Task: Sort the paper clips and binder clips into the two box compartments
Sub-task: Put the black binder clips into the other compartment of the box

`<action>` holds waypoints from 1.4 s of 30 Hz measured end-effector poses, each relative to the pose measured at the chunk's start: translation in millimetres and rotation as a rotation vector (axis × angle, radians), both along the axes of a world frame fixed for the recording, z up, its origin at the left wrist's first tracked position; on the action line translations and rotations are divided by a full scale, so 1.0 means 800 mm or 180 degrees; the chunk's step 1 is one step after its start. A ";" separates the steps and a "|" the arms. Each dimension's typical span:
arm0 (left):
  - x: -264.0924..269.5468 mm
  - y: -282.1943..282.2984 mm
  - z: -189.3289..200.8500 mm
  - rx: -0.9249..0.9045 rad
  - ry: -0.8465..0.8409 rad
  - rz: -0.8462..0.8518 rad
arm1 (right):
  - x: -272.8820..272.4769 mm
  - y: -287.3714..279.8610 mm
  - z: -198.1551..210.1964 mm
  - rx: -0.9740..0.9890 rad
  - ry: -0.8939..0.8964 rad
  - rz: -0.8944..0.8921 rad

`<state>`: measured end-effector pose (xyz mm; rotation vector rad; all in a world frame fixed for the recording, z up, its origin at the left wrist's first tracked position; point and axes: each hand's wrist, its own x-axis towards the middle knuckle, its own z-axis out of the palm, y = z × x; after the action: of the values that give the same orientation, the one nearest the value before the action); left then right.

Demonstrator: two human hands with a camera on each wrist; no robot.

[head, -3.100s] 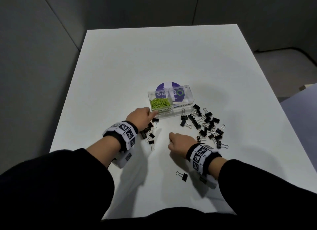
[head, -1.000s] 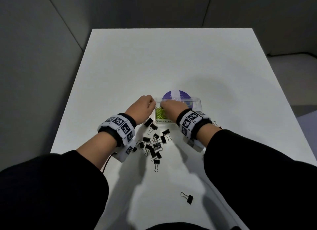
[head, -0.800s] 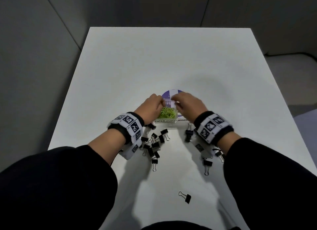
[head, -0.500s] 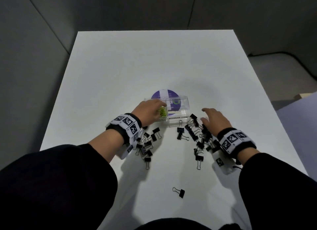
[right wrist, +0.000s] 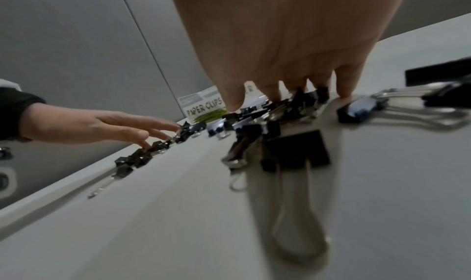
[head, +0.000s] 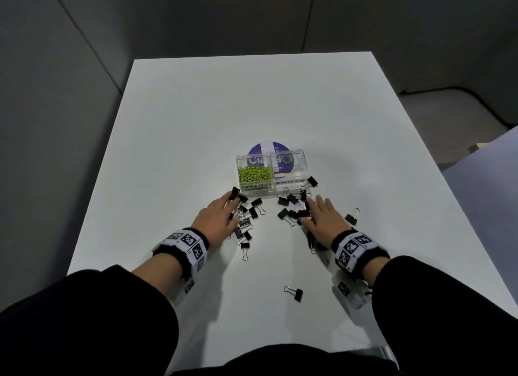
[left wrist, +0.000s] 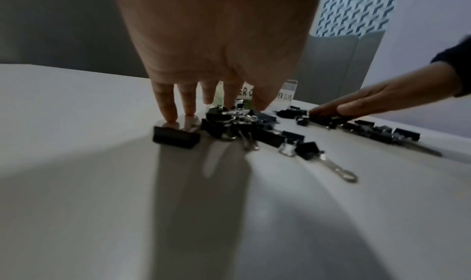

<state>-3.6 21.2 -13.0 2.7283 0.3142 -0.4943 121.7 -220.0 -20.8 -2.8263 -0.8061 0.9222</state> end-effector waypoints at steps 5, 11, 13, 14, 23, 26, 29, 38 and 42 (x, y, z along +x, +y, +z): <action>-0.015 -0.005 0.007 -0.0020 -0.0071 0.0244 | 0.003 -0.021 0.020 0.0154 -0.0335 0.0007; -0.048 -0.008 0.006 0.0175 0.0342 0.0528 | -0.004 -0.070 0.016 -0.0221 -0.0136 -0.0646; -0.054 -0.027 0.007 0.0197 0.0345 0.0398 | -0.023 -0.064 0.005 -0.0092 -0.0009 -0.0723; -0.056 -0.038 0.008 0.0168 0.0359 0.0343 | -0.034 -0.058 0.001 -0.0084 -0.0019 -0.0656; -0.051 -0.075 0.011 -0.0120 0.0255 -0.0037 | -0.064 -0.031 0.020 0.0335 -0.0055 0.0187; -0.058 -0.064 0.013 0.0093 0.0143 0.0017 | -0.066 -0.059 0.028 -0.0038 -0.0606 0.0180; -0.064 -0.055 0.010 -0.0045 0.0153 0.0241 | -0.070 -0.085 0.030 -0.0035 -0.0637 -0.0469; -0.045 -0.078 0.007 -0.0569 -0.0038 0.0412 | -0.078 -0.036 0.014 0.0699 -0.0040 -0.0689; -0.047 -0.078 0.010 -0.0169 -0.0153 0.0352 | -0.077 -0.032 0.033 0.0740 -0.0050 -0.0537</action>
<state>-41.3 -41.0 -4.6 2.6496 0.4307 -0.4006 60.4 -245.4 5.3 -2.6529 -0.6193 0.7318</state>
